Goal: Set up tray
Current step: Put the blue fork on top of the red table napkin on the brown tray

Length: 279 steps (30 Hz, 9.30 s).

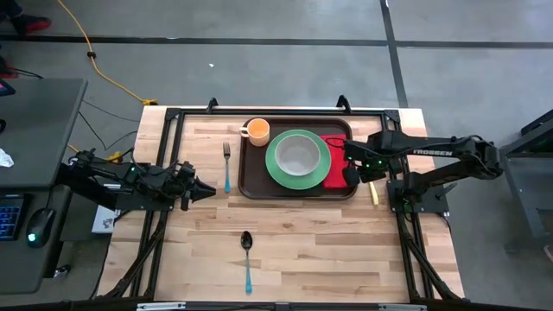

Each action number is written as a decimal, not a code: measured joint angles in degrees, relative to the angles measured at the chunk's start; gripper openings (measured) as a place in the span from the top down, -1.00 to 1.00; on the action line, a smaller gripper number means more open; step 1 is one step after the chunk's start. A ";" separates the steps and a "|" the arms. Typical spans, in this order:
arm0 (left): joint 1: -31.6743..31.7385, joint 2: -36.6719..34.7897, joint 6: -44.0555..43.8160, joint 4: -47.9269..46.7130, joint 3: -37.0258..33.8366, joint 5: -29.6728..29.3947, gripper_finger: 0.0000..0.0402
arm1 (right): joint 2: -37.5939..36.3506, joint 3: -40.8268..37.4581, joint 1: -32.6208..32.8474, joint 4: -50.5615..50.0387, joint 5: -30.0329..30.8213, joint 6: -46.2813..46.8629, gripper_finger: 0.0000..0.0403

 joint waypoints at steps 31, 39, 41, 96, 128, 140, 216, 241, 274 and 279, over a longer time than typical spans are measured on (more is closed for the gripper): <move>0.02 7.54 -6.06 -3.59 0.28 -15.09 0.45 | -0.04 0.00 0.00 3.63 15.72 -8.02 0.73; 0.02 7.58 -6.24 -3.56 0.28 -15.08 0.45 | -6.52 0.00 -0.02 3.56 19.41 -9.94 0.76; 0.02 7.58 -6.23 -3.56 0.26 -15.08 0.45 | -9.29 0.00 -0.02 3.56 20.52 -9.97 0.76; 0.02 7.67 -7.74 5.04 0.17 -20.70 0.45 | -45.59 -0.02 -0.02 8.96 30.94 -15.94 0.83; 0.02 7.69 -7.93 5.05 0.24 -21.31 0.45 | -54.81 -24.62 -0.02 36.24 26.47 -4.48 0.84; 0.07 14.29 -7.53 6.39 0.26 -27.97 0.45 | -56.26 -33.90 -0.02 51.23 24.78 -9.83 0.84; 39.04 71.78 -3.88 -14.38 31.75 8.76 0.45 | -56.30 -35.47 -0.02 53.82 14.47 -34.41 0.84; 39.05 71.78 -2.63 -10.03 31.74 12.52 0.45 | -56.30 -35.47 -0.02 53.86 14.92 -34.03 0.84; 39.04 71.78 -0.18 -9.97 31.74 9.66 -0.39 | -56.30 -35.47 -0.02 53.72 14.97 -33.93 0.84; 39.04 71.78 0.77 -9.97 31.74 9.25 -0.45 | -56.30 -35.47 0.00 53.43 14.97 -33.93 0.84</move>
